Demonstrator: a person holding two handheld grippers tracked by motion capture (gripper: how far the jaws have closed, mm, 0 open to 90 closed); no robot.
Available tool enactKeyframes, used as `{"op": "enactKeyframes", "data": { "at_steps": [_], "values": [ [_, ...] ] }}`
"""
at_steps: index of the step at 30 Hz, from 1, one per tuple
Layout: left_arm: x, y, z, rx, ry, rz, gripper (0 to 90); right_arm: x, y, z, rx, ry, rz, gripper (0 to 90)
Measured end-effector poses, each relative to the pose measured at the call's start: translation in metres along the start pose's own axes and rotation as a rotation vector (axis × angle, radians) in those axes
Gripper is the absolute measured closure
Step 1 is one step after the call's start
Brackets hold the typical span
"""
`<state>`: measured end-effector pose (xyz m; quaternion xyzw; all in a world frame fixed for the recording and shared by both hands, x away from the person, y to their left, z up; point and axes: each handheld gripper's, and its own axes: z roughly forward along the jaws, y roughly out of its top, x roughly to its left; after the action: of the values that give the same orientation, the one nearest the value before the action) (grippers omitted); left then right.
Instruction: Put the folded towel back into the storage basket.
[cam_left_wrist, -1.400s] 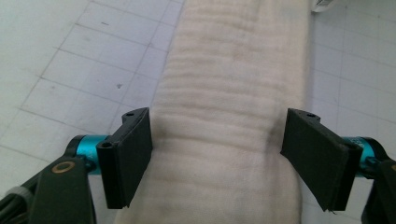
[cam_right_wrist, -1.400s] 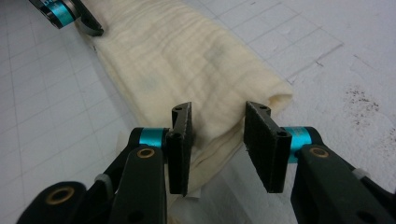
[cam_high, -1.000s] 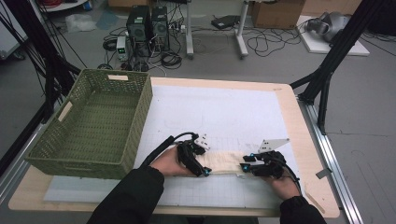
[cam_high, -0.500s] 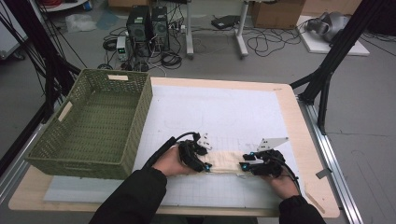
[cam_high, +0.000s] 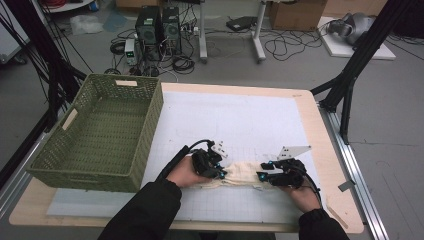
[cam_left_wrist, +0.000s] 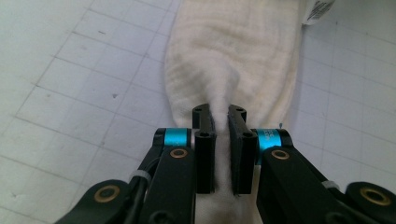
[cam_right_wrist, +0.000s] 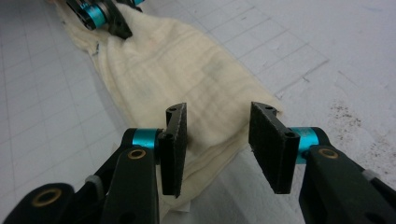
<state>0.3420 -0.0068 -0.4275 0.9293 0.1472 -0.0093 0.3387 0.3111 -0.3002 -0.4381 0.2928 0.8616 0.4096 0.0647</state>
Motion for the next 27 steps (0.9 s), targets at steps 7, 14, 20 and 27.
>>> {"op": "enactKeyframes", "data": {
  "at_steps": [7, 14, 20, 27],
  "values": [
    [0.003, -0.007, -0.012, -0.033, -0.055, -0.059, 82.9, 0.0, 0.001, -0.009, -0.054, -0.003, 0.011, 55.7],
    [0.006, -0.009, -0.025, -0.089, -0.069, -0.102, 83.0, -0.001, 0.0, -0.012, -0.07, -0.006, 0.021, 54.7],
    [0.011, -0.014, -0.03, -0.118, -0.072, -0.15, 83.0, -0.001, -0.001, -0.014, -0.071, -0.008, 0.024, 54.6],
    [0.016, -0.016, -0.035, -0.162, -0.074, -0.225, 83.1, -0.003, -0.001, -0.014, -0.072, -0.014, 0.026, 53.3]
  ]
}}
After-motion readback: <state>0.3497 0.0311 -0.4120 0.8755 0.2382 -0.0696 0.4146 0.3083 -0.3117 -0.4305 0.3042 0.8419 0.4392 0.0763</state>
